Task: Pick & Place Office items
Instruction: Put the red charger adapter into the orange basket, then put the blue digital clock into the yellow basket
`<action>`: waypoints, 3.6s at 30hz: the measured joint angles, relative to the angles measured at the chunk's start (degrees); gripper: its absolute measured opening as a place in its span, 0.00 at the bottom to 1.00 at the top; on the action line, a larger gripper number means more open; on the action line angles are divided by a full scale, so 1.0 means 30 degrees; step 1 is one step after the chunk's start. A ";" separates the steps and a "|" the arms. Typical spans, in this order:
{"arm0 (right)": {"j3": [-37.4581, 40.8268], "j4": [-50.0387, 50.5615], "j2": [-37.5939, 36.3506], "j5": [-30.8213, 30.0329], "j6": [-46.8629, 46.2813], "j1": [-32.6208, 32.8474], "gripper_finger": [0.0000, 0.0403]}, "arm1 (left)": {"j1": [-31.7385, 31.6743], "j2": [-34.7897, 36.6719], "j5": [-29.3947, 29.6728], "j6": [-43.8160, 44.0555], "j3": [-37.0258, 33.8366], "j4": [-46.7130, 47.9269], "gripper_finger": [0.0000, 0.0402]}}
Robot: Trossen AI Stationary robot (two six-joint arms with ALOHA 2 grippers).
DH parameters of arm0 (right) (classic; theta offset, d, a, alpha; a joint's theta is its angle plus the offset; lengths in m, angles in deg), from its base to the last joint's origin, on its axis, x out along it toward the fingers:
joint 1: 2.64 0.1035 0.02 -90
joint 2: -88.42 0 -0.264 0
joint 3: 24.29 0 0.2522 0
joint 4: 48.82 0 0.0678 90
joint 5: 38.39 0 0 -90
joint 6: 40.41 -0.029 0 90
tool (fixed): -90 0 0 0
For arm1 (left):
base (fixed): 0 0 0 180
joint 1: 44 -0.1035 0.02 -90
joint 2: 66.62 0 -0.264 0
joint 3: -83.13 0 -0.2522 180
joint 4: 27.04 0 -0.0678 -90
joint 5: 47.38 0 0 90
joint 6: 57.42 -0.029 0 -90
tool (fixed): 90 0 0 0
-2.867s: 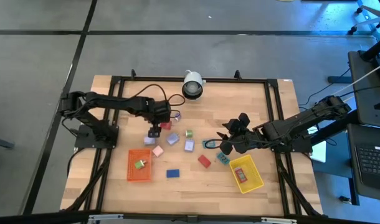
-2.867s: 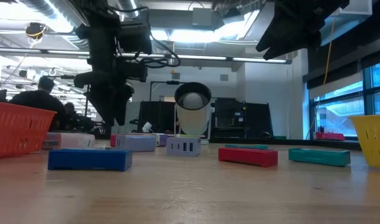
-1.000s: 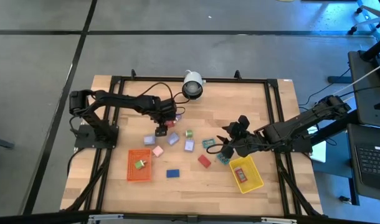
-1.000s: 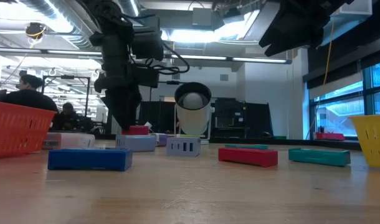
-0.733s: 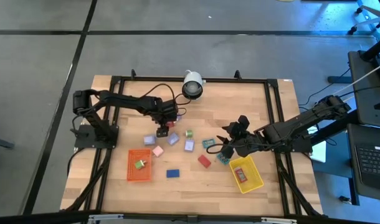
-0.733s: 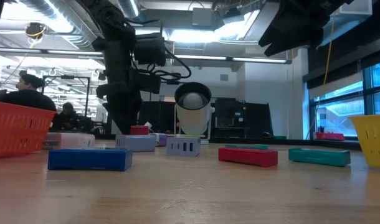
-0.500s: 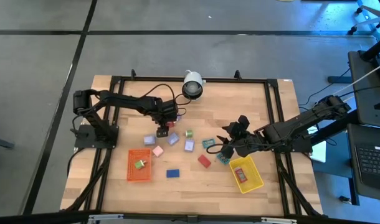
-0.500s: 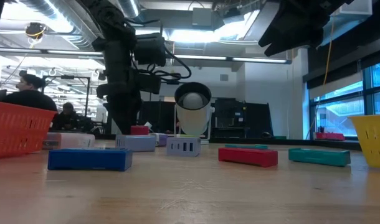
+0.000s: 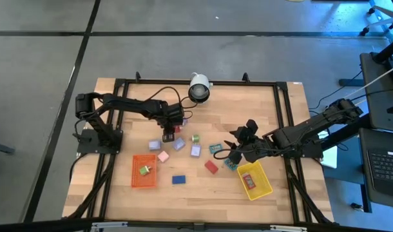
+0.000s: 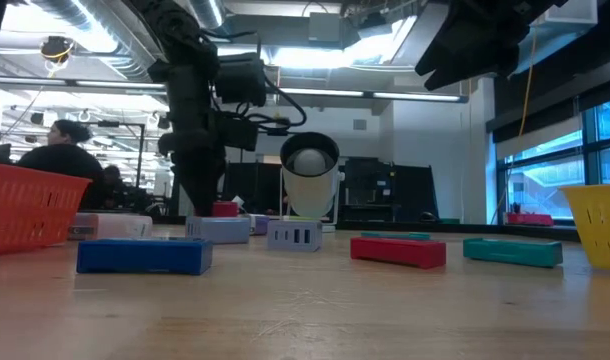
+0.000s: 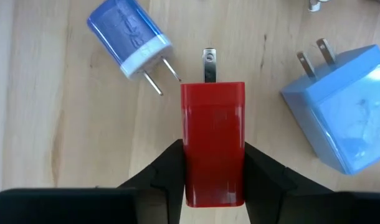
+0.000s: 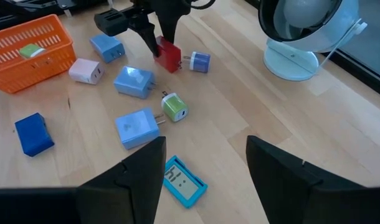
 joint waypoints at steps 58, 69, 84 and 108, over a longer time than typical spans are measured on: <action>-0.0007 -0.0561 0.0004 -0.0010 -0.0008 0.0386 0.55 | 1.5023 0.7531 0.3152 1.5682 0.1374 0.9133 0.29; -0.0006 -0.0574 0.0007 0.0169 -0.0060 0.0386 0.55 | 1.5795 0.7538 0.2282 1.7548 -0.0828 0.7696 0.29; -0.0007 -0.1148 0.0003 0.0480 0.0014 0.0386 0.55 | 1.5752 0.7538 0.1666 1.8264 -0.3264 0.6851 0.29; -0.0007 -0.1144 0.0001 0.0527 0.0365 0.0386 0.55 | 1.5752 0.7538 0.1105 1.8563 -0.3788 0.6117 0.44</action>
